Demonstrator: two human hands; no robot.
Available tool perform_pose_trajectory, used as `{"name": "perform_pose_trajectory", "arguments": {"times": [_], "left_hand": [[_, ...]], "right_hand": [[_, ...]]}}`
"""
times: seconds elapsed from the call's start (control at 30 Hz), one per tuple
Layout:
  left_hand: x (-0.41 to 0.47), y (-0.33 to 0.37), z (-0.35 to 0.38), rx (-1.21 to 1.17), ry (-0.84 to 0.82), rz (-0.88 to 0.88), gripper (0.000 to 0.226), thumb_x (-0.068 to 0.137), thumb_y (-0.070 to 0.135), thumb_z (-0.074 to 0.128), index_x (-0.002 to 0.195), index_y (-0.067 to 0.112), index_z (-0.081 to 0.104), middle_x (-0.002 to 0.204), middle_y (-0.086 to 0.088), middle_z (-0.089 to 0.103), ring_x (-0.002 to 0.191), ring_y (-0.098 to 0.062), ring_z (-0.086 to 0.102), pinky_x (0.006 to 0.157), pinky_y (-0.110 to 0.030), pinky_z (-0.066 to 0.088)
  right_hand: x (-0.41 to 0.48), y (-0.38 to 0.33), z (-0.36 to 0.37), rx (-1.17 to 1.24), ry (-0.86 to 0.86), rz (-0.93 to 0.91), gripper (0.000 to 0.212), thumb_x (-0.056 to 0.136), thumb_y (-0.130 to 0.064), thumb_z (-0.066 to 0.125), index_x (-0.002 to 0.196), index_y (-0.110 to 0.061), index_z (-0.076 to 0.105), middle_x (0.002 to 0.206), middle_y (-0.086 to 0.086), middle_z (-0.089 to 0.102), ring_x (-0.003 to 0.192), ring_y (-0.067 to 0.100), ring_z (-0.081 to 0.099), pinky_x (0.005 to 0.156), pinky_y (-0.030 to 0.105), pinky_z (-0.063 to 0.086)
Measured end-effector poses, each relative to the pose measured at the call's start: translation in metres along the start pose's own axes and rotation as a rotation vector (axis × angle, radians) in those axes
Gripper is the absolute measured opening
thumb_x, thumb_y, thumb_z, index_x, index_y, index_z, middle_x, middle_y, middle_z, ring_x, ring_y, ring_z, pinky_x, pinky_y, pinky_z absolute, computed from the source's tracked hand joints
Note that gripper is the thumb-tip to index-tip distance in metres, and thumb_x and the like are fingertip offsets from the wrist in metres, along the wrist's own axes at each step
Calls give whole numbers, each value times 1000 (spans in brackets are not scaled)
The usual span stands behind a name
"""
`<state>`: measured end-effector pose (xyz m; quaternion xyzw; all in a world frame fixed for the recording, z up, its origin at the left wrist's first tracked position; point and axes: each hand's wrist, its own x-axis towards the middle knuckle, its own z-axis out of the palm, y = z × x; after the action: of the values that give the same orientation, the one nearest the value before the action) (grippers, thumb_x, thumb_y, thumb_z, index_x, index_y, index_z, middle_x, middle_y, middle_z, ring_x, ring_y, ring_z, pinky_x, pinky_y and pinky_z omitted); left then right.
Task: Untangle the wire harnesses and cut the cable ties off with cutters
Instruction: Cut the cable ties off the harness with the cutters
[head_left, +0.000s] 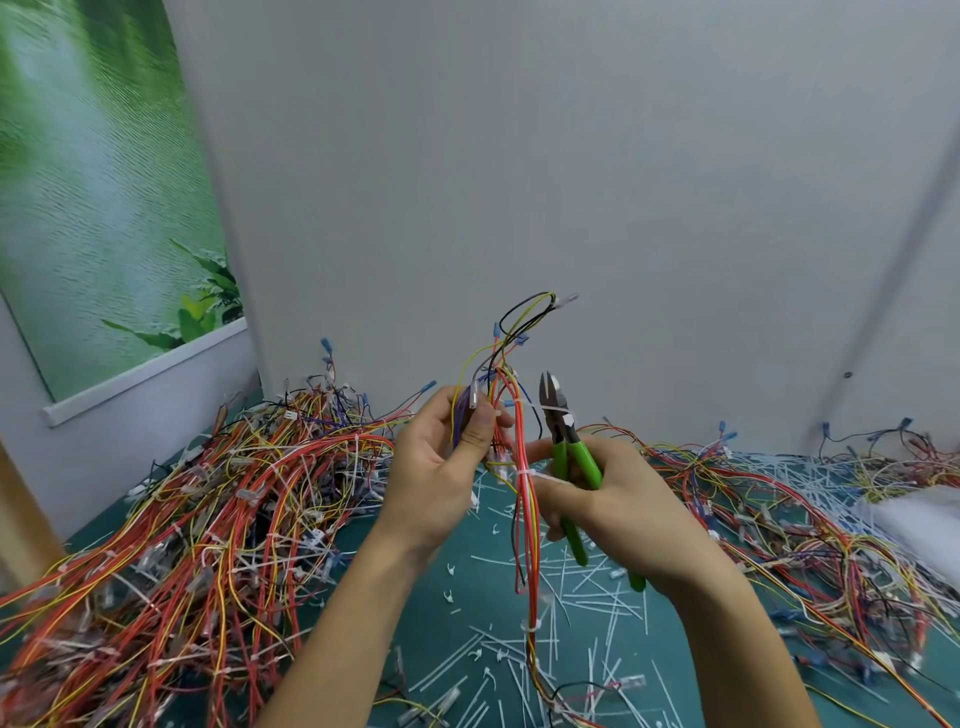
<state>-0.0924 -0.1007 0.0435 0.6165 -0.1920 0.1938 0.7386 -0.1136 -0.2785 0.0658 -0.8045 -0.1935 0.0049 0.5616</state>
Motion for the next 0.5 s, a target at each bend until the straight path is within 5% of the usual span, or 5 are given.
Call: {"name": "perform_pose_trajectory", "arguments": {"times": [0.2, 0.37, 0.5], "left_hand": [[1, 1, -1, 6, 30, 3, 11, 94, 28, 63, 100, 22, 68, 90, -2, 74, 87, -16, 70, 80, -25, 57], [3, 1, -3, -70, 63, -30, 19, 91, 24, 63, 107, 17, 70, 91, 0, 76, 86, -11, 71, 80, -20, 56], [4, 3, -8, -102, 22, -63, 21, 90, 27, 63, 104, 26, 78, 96, 0, 76, 87, -10, 68, 80, -20, 56]], "right_hand": [[-3, 8, -13, -170, -112, 23, 35, 89, -40, 77, 121, -35, 64, 73, -10, 68, 71, 12, 71, 72, 35, 60], [-7, 10, -22, -251, -109, 31, 40, 85, -54, 75, 120, -42, 61, 84, -9, 70, 73, 12, 72, 61, 26, 53], [-8, 9, -28, -163, -40, -1, 27, 92, -38, 75, 117, -37, 66, 79, 0, 70, 70, 18, 70, 67, 35, 59]]}}
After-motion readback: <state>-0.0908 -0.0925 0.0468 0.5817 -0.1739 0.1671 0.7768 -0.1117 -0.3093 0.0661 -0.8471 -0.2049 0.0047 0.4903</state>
